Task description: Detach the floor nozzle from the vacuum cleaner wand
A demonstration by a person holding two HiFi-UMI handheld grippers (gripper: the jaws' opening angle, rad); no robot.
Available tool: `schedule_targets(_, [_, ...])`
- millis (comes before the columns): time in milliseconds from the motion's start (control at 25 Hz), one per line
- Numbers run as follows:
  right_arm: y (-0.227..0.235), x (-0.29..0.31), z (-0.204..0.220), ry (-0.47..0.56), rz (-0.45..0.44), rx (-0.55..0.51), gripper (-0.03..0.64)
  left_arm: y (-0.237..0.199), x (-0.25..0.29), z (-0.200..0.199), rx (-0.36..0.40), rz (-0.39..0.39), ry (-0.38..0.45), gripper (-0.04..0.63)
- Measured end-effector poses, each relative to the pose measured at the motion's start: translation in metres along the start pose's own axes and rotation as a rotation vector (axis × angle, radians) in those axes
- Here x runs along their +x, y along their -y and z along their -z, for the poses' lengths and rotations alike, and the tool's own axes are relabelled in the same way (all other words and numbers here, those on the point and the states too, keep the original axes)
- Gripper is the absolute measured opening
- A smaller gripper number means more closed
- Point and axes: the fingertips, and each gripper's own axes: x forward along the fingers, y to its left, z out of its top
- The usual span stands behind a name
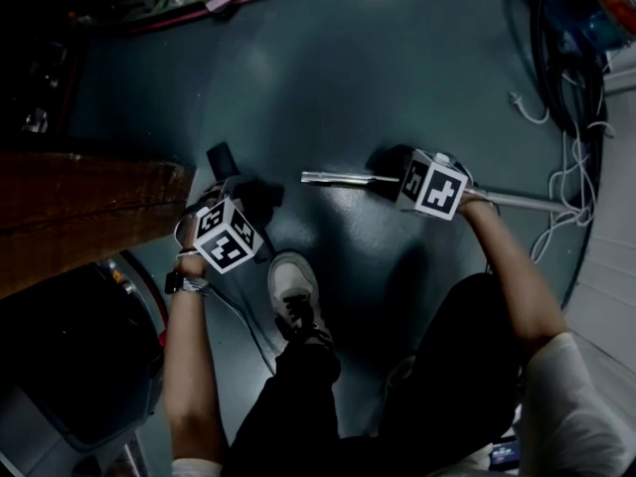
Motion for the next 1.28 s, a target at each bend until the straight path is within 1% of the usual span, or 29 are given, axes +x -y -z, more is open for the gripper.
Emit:
schedule_targets(80, [0.003,-0.009,-0.012,0.057,0.013,0.011,0.130,-0.004,-0.009,-0.007,-0.094,-0.035,0.073,0.293])
schedule_targets(200, [0.009,-0.022,-0.026,0.127,0.041,0.031,0.130,-0.016,-0.028,-0.026,-0.237,-0.148,0.245,0.291])
schedule_targets(280, [0.016,-0.032,-0.036,0.183,0.076,0.052,0.130,-0.026,-0.044,-0.040,-0.318,-0.224,0.350,0.288])
schedule_targets(360, [0.025,-0.046,-0.050,0.253,0.134,0.069,0.130,-0.039,-0.060,-0.053,-0.378,-0.284,0.435,0.255])
schedule_targets(440, [0.037,-0.064,-0.066,0.321,0.211,0.069,0.130,-0.055,-0.079,-0.064,-0.437,-0.345,0.520,0.213])
schedule_targets(520, [0.048,-0.087,-0.086,0.390,0.298,0.064,0.130,-0.074,-0.105,-0.075,-0.511,-0.436,0.614,0.167])
schedule_targets(600, [0.059,-0.115,-0.106,0.473,0.380,0.082,0.130,-0.089,-0.133,-0.087,-0.557,-0.533,0.697,0.116])
schedule_targets(680, [0.068,-0.143,-0.122,0.555,0.454,0.100,0.126,-0.098,-0.158,-0.102,-0.546,-0.606,0.752,0.053])
schedule_targets(800, [0.071,-0.176,-0.140,0.659,0.525,0.090,0.083,-0.104,-0.190,-0.127,-0.490,-0.675,0.810,0.002])
schedule_targets(880, [0.067,-0.191,-0.150,0.712,0.541,0.081,0.064,-0.106,-0.215,-0.146,-0.448,-0.708,0.845,0.002])
schedule_targets(1000, [0.058,-0.210,-0.166,0.763,0.571,0.057,0.047,-0.105,-0.252,-0.175,-0.372,-0.761,0.899,0.002])
schedule_targets(1080, [0.053,-0.222,-0.177,0.790,0.592,0.042,0.040,-0.101,-0.269,-0.188,-0.342,-0.785,0.932,0.002])
schedule_targets(1160, [0.048,-0.231,-0.185,0.816,0.599,0.038,0.035,-0.098,-0.276,-0.193,-0.326,-0.799,0.930,0.002])
schedule_targets(1280, [0.043,-0.239,-0.190,0.839,0.586,0.052,0.029,-0.097,-0.279,-0.196,-0.325,-0.808,0.920,0.002])
